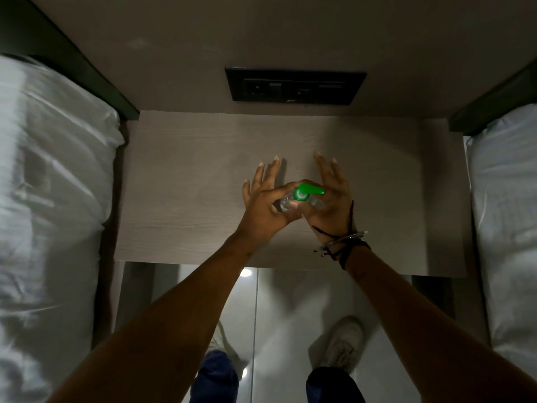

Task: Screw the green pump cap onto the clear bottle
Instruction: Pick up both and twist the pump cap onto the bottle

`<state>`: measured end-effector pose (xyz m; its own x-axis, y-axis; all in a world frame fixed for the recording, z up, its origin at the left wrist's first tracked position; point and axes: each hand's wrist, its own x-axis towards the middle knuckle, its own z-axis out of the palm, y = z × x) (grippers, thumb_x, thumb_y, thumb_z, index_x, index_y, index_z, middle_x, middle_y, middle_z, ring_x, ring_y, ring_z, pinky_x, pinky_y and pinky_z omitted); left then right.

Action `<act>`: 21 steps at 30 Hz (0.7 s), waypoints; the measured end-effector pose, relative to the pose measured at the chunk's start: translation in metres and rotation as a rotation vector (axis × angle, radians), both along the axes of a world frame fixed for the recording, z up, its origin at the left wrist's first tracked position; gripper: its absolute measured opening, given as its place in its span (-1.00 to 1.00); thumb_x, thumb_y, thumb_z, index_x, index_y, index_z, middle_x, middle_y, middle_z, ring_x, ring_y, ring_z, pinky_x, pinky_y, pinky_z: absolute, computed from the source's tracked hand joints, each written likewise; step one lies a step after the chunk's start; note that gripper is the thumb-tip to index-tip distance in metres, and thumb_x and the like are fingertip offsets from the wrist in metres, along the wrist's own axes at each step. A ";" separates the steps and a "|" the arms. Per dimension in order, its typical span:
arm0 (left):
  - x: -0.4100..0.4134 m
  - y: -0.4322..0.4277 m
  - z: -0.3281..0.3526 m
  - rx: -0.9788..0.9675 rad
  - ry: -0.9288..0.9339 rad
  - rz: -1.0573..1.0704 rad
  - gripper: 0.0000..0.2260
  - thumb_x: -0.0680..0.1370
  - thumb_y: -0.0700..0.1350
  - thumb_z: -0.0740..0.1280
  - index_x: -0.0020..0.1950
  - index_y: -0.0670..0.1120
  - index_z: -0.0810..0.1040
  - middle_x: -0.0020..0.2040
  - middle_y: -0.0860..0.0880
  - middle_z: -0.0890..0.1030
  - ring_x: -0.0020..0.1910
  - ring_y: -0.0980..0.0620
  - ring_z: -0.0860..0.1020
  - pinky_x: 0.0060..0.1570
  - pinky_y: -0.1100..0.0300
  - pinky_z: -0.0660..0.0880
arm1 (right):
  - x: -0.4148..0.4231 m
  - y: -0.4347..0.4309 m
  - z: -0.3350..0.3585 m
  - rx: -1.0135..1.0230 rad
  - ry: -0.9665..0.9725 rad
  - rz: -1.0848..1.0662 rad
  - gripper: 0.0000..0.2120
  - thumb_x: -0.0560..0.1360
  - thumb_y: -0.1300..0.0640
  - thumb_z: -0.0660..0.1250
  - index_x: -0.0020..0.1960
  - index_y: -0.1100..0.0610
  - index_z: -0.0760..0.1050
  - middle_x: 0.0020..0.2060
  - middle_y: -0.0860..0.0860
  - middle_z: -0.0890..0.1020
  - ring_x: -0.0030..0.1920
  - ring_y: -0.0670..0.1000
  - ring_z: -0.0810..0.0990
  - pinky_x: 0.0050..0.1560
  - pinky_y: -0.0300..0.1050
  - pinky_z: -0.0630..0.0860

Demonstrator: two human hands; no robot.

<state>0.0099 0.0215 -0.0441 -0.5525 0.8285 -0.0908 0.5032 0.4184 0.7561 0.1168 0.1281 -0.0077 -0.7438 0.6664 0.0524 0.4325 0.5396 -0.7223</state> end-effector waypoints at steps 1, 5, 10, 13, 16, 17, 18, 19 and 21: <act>0.000 0.000 0.001 -0.001 -0.002 -0.002 -0.51 0.39 0.28 0.40 0.27 0.17 0.54 0.59 0.04 0.01 0.54 0.02 -0.18 0.42 -0.16 -0.28 | -0.002 -0.002 -0.001 0.031 -0.016 -0.024 -0.72 0.36 -0.05 0.38 -0.11 0.14 0.64 0.38 0.20 0.43 0.43 0.32 0.26 0.23 0.45 0.35; 0.003 -0.003 0.001 0.014 -0.018 -0.007 -0.49 0.37 0.35 0.34 0.28 0.24 0.48 0.60 0.02 0.02 0.55 -0.01 -0.17 0.41 -0.16 -0.28 | 0.002 -0.015 -0.010 0.070 -0.037 -0.051 -0.53 0.38 -0.27 0.24 -0.06 0.12 0.62 0.37 0.11 0.46 0.43 0.24 0.27 0.27 0.37 0.34; 0.006 -0.003 0.005 -0.017 0.020 -0.002 -0.55 0.40 0.23 0.41 0.27 0.22 0.50 0.60 0.01 0.02 0.56 -0.07 -0.15 0.41 -0.14 -0.28 | 0.015 -0.011 -0.001 0.013 -0.015 -0.064 -0.34 0.29 -0.17 0.46 0.27 0.17 0.49 0.44 0.26 0.31 0.45 0.29 0.23 0.33 0.42 0.27; 0.006 -0.004 0.006 0.021 0.054 -0.007 -0.55 0.39 0.19 0.43 0.25 0.18 0.53 0.58 -0.02 0.03 0.56 -0.13 -0.11 0.42 -0.21 -0.24 | 0.020 -0.005 0.015 0.113 0.076 0.005 -0.33 0.31 -0.22 0.39 0.26 0.21 0.48 0.39 0.36 0.33 0.40 0.35 0.30 0.28 0.43 0.33; 0.006 -0.006 0.008 0.039 0.070 -0.030 -0.54 0.35 0.16 0.48 0.22 0.15 0.55 0.57 -0.05 0.08 0.55 -0.17 -0.08 0.42 -0.30 -0.19 | 0.017 -0.003 0.030 0.208 0.036 -0.008 -0.65 0.39 -0.16 0.35 -0.13 0.12 0.68 0.36 0.22 0.44 0.38 0.27 0.38 0.22 0.37 0.37; 0.007 -0.006 0.008 0.029 0.084 -0.027 -0.55 0.33 0.14 0.51 0.20 0.15 0.57 0.57 -0.06 0.10 0.55 -0.17 -0.06 0.42 -0.31 -0.18 | 0.015 -0.004 0.035 0.248 0.018 -0.033 -0.66 0.41 -0.13 0.35 -0.24 0.13 0.67 0.34 0.19 0.48 0.36 0.25 0.40 0.21 0.34 0.38; 0.006 -0.006 0.009 0.014 0.093 -0.017 -0.57 0.32 0.13 0.52 0.17 0.14 0.59 0.57 -0.06 0.11 0.55 -0.16 -0.06 0.42 -0.30 -0.17 | 0.012 -0.005 0.038 0.286 0.008 -0.052 -0.65 0.43 -0.11 0.35 -0.32 0.15 0.66 0.32 0.17 0.51 0.35 0.23 0.42 0.19 0.32 0.39; 0.006 -0.005 0.009 -0.005 0.094 -0.005 -0.59 0.32 0.12 0.53 0.14 0.13 0.60 0.57 -0.04 0.10 0.56 -0.14 -0.06 0.43 -0.28 -0.17 | 0.009 -0.006 0.042 0.310 -0.009 -0.055 -0.63 0.44 -0.09 0.37 -0.37 0.17 0.64 0.31 0.16 0.53 0.35 0.23 0.43 0.19 0.30 0.39; 0.004 -0.006 0.009 -0.036 0.104 0.000 -0.62 0.33 0.10 0.53 0.12 0.12 0.60 0.58 -0.01 0.08 0.55 -0.09 -0.09 0.44 -0.25 -0.19 | 0.002 -0.009 0.048 0.347 -0.101 -0.021 -0.61 0.42 -0.11 0.42 -0.38 0.19 0.62 0.31 0.17 0.52 0.35 0.22 0.43 0.20 0.29 0.38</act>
